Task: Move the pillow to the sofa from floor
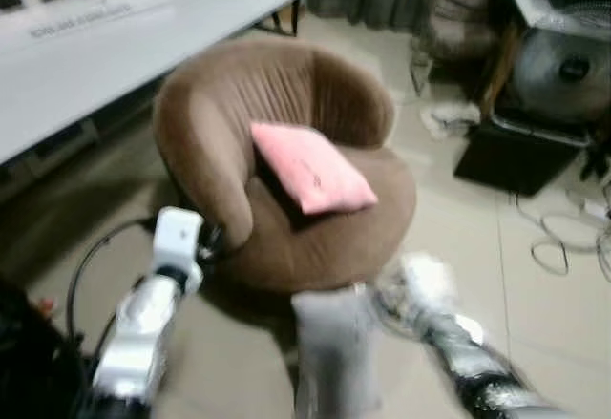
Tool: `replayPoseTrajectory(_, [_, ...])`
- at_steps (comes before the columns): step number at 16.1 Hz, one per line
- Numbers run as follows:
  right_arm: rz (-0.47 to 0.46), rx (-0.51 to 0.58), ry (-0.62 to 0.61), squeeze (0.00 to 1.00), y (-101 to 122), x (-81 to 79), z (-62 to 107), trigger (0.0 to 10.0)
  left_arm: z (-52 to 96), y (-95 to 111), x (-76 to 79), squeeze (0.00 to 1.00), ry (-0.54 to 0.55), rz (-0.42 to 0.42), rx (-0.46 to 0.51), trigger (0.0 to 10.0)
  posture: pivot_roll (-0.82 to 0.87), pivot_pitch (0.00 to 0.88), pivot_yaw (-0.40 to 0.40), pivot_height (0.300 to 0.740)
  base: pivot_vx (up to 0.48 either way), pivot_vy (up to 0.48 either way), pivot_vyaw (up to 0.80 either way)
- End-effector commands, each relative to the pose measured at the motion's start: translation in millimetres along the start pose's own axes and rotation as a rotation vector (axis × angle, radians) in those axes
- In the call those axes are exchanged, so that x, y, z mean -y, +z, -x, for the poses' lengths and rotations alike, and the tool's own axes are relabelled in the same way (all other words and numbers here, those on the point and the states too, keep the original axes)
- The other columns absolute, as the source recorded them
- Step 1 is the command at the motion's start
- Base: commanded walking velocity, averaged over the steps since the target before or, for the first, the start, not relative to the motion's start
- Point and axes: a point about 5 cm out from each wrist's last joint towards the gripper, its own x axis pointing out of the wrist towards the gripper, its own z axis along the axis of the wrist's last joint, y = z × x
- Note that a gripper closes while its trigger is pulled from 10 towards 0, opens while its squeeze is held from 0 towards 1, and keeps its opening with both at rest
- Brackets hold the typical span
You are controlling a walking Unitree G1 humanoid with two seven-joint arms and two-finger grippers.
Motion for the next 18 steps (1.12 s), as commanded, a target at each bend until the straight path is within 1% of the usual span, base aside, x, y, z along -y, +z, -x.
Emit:
replayPoseTrajectory(1, [0.022, 0.008, -0.06, 0.0, 1.1, 21.4, 5.8, 10.0, -4.2, 5.9, 7.8, 0.0, -0.023, -0.001, 0.021, 10.0, 0.16, 0.0, -0.047, 0.74, 0.36, 0.0, 0.0])
replayPoseTrajectory(3, [0.028, 0.016, -0.058, 0.0, 11.7, 16.8, -0.2, 10.0, -5.7, 6.7, 8.2, 0.0, -0.026, -0.005, 0.023, 10.0, 0.15, 0.0, -0.047, 0.74, 0.371, 0.0, 0.0])
replayPoseTrajectory(5, [0.024, 0.025, -0.065, 0.0, 17.3, 16.9, -2.3, 10.0, -6.0, 6.7, 8.0, 0.0, -0.029, -0.006, 0.022, 10.0, 0.15, 0.0, -0.04, 0.74, 0.375, 0.0, 0.0])
replayPoseTrajectory(8, [0.032, 0.034, -0.06, 0.0, 20.1, 18.3, -2.1, 10.0, -6.9, 6.8, 9.0, 0.0, -0.037, -0.011, 0.021, 10.0, 0.14, 0.0, -0.039, 0.74, 0.358, 0.0, 0.0])
replayPoseTrajectory(10, [0.036, 0.018, -0.074, 0.0, 16.5, 23.0, 0.0, 10.0, -7.0, 5.1, 8.8, 0.0, -0.023, -0.024, 0.019, 10.0, 0.14, 0.0, -0.039, 0.74, 0.0, 0.0, 0.0])
replayPoseTrajectory(11, [0.059, 0.048, -0.058, 0.0, 19.2, 23.0, 0.6, 10.0, -6.7, 4.4, 4.5, 0.0, 0.007, 0.0, 0.026, 10.0, 0.14, 0.0, -0.039, 0.74, 0.0, 0.0, 0.0])
replayPoseTrajectory(12, [0.049, 0.106, -0.009, 0.0, 26.8, 19.3, -0.3, 10.0, -6.8, 6.4, -2.5, 0.0, 0.038, 0.016, 0.04, 10.0, 0.14, 0.0, -0.033, 0.74, 0.0, 0.0, 0.0])
replayPoseTrajectory(13, [0.041, 0.195, 0.05, 0.0, 49.5, 12.7, -4.3, 10.0, -7.0, 12.4, -10.7, 0.0, 0.057, 0.003, 0.068, 10.0, 0.14, 0.0, -0.033, 0.74, 0.0, 0.0, 0.0])
replayPoseTrajectory(14, [0.084, 0.258, 0.094, 0.0, 72.7, 5.3, -8.0, 10.0, -8.1, 20.0, -20.9, 0.0, 0.089, -0.014, 0.096, 10.0, 0.13, 0.0, -0.032, 0.74, 0.0, 0.0, 0.0])
replayPoseTrajectory(15, [0.15, 0.251, 0.094, 0.0, 89.0, 0.0, -13.6, 10.0, -11.2, 26.1, -25.3, 0.0, 0.074, 0.004, 0.112, 10.0, 0.13, 0.0, -0.036, 0.74, 0.0, 0.0, 0.0])
replayPoseTrajectory(16, [0.193, 0.253, 0.09, 0.0, 102.7, -5.6, -18.2, 10.0, -16.2, 27.3, -21.0, 0.0, 0.031, 0.033, 0.107, 10.0, 0.15, 0.0, -0.049, 0.74, 0.0, 0.0, 0.0])
replayPoseTrajectory(17, [0.18, 0.304, 0.13, 0.0, 119.1, -17.9, -21.5, 10.0, -22.8, 24.9, -9.1, 0.0, -0.016, 0.069, 0.092, 10.0, 0.15, 0.0, -0.049, 0.74, 0.0, 0.0, 0.0])
replayPoseTrajectory(18, [0.153, 0.369, 0.216, 0.0, 135.6, -35.8, -22.8, 10.0, -28.2, 25.5, 3.6, 0.0, -0.06, 0.099, 0.096, 10.0, 0.15, 0.0, -0.05, 0.74, 0.0, 0.0, 0.0])
